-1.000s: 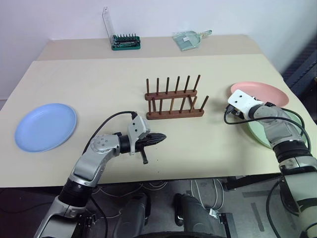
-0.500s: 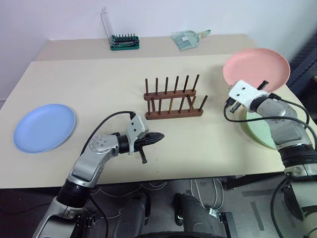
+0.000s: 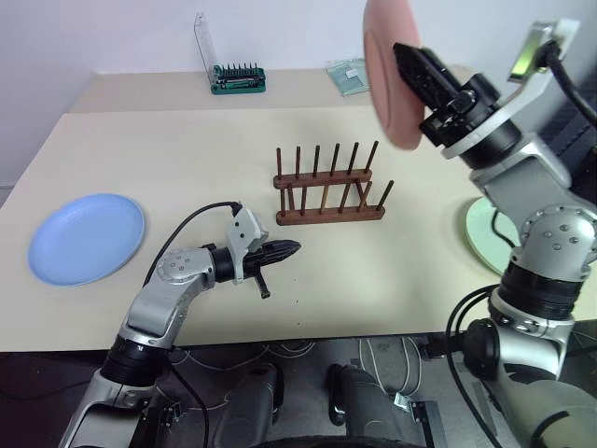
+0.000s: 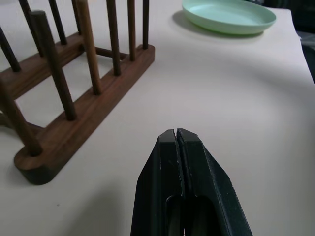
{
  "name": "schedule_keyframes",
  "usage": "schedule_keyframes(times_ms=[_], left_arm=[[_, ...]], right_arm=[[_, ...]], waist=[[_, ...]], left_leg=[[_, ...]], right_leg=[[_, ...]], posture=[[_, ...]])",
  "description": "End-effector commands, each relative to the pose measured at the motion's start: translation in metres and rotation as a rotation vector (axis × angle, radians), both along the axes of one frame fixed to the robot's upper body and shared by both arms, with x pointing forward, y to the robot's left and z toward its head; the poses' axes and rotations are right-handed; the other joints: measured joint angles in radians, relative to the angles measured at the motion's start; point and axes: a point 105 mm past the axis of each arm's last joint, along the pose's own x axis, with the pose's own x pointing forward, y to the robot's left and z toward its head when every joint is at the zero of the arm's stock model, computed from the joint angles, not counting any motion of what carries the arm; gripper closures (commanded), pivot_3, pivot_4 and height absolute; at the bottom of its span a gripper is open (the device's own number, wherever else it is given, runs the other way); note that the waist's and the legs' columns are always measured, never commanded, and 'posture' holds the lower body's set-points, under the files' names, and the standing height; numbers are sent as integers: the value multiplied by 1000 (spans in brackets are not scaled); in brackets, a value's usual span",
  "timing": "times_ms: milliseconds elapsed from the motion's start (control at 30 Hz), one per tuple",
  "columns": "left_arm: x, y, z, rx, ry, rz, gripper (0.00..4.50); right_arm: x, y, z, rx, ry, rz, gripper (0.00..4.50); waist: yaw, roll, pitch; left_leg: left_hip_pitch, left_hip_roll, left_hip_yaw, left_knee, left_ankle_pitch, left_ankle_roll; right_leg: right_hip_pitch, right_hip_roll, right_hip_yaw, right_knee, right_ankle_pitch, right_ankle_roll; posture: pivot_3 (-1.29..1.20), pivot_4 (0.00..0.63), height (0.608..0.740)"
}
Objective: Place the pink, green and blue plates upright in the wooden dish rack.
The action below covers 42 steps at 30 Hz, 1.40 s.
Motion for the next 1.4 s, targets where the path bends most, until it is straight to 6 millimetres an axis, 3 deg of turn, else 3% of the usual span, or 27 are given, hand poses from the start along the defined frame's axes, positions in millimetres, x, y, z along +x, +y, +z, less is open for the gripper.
schedule_keyframes(times_ms=[33, 333, 600, 767, 900, 1000, 1100, 1167, 1300, 1400], left_arm=[[-5, 0, 10, -22, -37, -11, 4500], [-8, 1, 9, -24, -34, -2, 4500], [-8, -1, 9, -24, -35, -13, 4500], [-8, -2, 8, -24, -35, -16, 4500], [-10, -2, 6, -24, -31, -14, 4500], [-11, -2, 6, -24, -29, -14, 4500], [-12, -2, 6, -24, -29, -12, 4500], [-13, -2, 6, -24, -28, -12, 4500], [-13, -2, 4, -20, -24, -17, 4500], [-12, -5, 2, -21, -17, -31, 4500]], right_arm=[[-2, -7, 8, 91, 40, 2, 4465], [13, -14, -10, 167, 167, -15, 4465], [44, -31, -32, 274, 324, -102, 4465], [52, -36, -37, 299, 351, -127, 2563], [44, -39, -21, 146, 213, -198, 496], [39, -58, -5, -18, 83, -329, 496], [26, -92, 14, -114, -34, -457, 496], [17, -116, 14, -268, -68, -568, 496], [12, -148, -11, -615, -30, -726, 496], [4, -170, -62, -909, 122, -730, 496]], waist=[[1, 0, 0], [-2, 0, 0], [-4, 0, 0], [-5, 0, 0], [-4, 1, 0], [0, 1, 0], [2, 1, 0], [4, 1, 0], [0, 0, 0], [-5, 1, 0]], left_leg=[[0, 0, 0, 0, 0, 0], [-1, 0, 0, 0, 0, 0], [-1, 0, 1, 0, 0, 0], [-1, 0, 1, 0, 0, 0], [-1, 0, 1, 0, 0, 0], [-1, 0, 1, 0, 0, 0], [-2, 0, 1, 0, 0, 1], [-2, 0, 1, 0, 0, 1], [-3, 0, 2, 0, -1, 2], [-1, 1, 3, 1, -1, 2]], right_leg=[[-1, 0, 0, 0, 0, 0], [-1, 1, 0, 1, 0, 0], [-1, 1, 0, 1, 0, 0], [-1, 1, 0, 1, 0, 0], [-1, 1, 0, 1, 0, 0], [-1, 1, 0, 1, 0, 0], [-1, 1, -1, 0, 0, 0], [-1, 1, -1, -1, 0, 0], [-1, 0, -1, -2, -1, 1], [0, 0, 0, -1, -1, 1]], posture=[[0, 150, 735], [0, 150, 735], [0, 150, 735], [0, 150, 735], [0, 150, 735], [0, 150, 735], [0, 150, 735], [0, 150, 735], [0, 150, 735], [0, 150, 735]])
